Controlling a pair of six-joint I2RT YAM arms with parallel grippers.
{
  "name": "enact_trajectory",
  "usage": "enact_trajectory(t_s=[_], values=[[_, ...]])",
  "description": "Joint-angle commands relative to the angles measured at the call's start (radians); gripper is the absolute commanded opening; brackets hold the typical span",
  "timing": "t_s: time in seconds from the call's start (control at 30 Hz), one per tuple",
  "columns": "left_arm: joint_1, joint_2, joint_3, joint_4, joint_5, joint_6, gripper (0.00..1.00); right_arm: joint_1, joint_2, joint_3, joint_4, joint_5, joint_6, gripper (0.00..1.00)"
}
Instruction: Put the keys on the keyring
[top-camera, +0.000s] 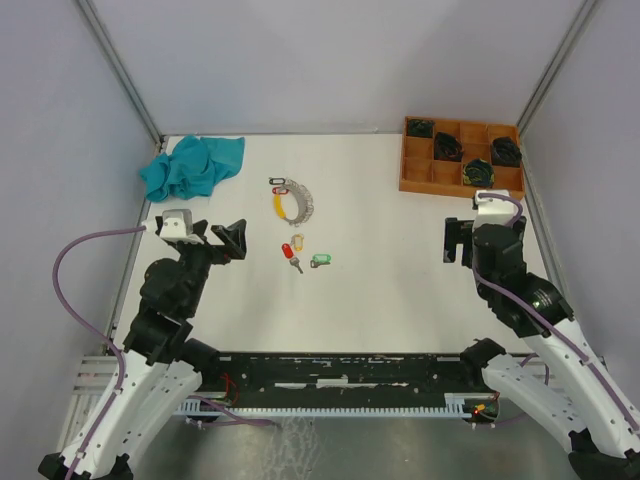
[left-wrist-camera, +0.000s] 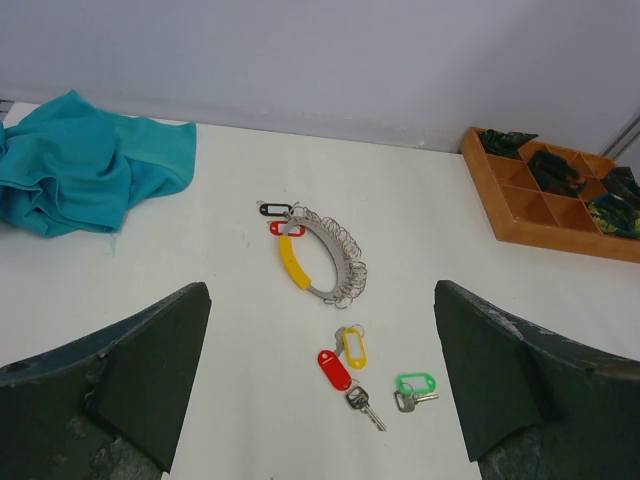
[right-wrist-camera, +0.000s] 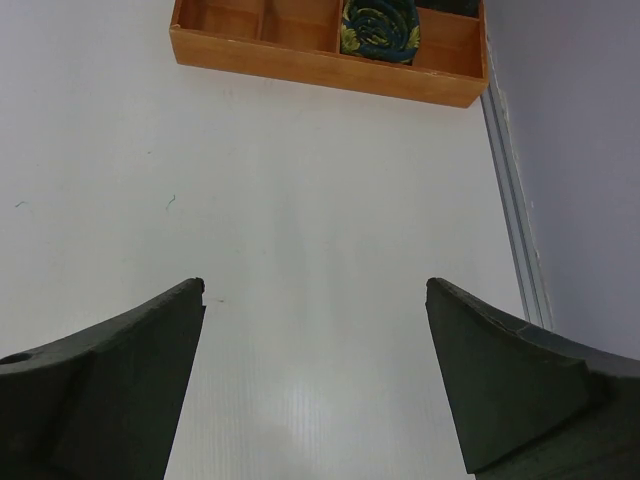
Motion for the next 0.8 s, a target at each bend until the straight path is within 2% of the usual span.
enact_trajectory(t_s=[0.0, 0.47, 0.77], values=[[-0.001, 0.003, 0.001, 0.049, 0.008, 0.04, 0.99, 0.0, -0.021, 0.018, 0.02, 0.027, -0.007, 1.0], [-0.002, 0.073, 0.025, 0.033, -0.008, 0.018, 0.99, 0.0, -0.026, 0.067, -0.032, 0.028, -0.006, 1.0], [-0.002, 0.252, 0.103, 0.004, 0.086, -0.047, 0.99, 0.0, -0.026, 0.117, -0.185, -0.021, -0.051, 1.0]])
